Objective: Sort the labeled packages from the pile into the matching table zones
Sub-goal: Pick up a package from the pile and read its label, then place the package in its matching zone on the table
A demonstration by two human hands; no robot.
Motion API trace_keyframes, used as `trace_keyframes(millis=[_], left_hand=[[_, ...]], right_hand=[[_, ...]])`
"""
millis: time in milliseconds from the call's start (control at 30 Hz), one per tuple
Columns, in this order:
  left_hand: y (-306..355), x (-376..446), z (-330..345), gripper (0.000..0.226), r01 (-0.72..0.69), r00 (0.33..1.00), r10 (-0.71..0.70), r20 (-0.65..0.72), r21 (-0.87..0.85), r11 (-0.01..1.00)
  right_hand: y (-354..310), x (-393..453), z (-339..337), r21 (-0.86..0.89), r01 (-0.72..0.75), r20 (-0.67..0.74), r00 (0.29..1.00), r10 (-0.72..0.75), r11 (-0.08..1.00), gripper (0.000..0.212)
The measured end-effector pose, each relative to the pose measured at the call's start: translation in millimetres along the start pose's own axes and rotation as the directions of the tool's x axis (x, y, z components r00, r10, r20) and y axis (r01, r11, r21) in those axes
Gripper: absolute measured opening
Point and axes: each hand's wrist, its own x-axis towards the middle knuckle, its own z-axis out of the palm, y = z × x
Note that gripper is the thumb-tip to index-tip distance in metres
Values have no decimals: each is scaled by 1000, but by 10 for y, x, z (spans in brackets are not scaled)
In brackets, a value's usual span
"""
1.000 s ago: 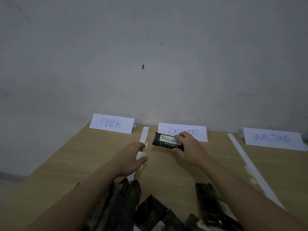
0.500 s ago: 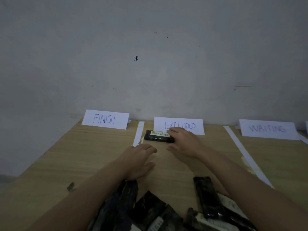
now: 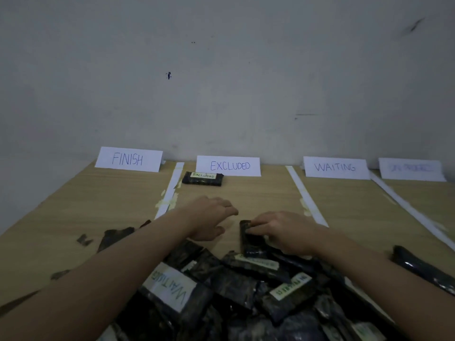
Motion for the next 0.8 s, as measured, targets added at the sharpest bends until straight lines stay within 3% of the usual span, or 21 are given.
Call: trace_keyframes(millis=[167,267,333,433,500,567,667,800], left_hand=[[134,30,123,57,5,999,-1,32,-147,989],[189,3,160,48,-31,996,-4,-90,-385,922],[224,-27,145,42,-32,974,-115,-196,-620,784],[267,-56,81,21,-104,904,-325,-277,-881,462],[295,-71,16,14,-163,877,-418,-237,-965,205],[305,-78,-42,16,-196,858,-488,-162,-980,-20],[316,-96,-109,18,-236,848,-521,-99,-950,-203],[364,-101,-181,14,-261,863,-503,-44,-891,-371]], right_hand=[[-63,-95,40,108,55,-109,993,-43,993,35],[-106,-119,46,232,6,-211,977,44,973,31],[-114,-122,17,374,-43,-298,940,164,927,33],[-109,-129,-66,543,-55,-393,865,311,838,32],[-125,-149,-155,719,-25,-397,805,441,694,24],[-143,-157,-236,873,39,-352,740,574,485,19],[-131,-156,-306,948,101,-292,649,703,300,14],[-139,-139,-367,973,149,-230,612,757,175,10]])
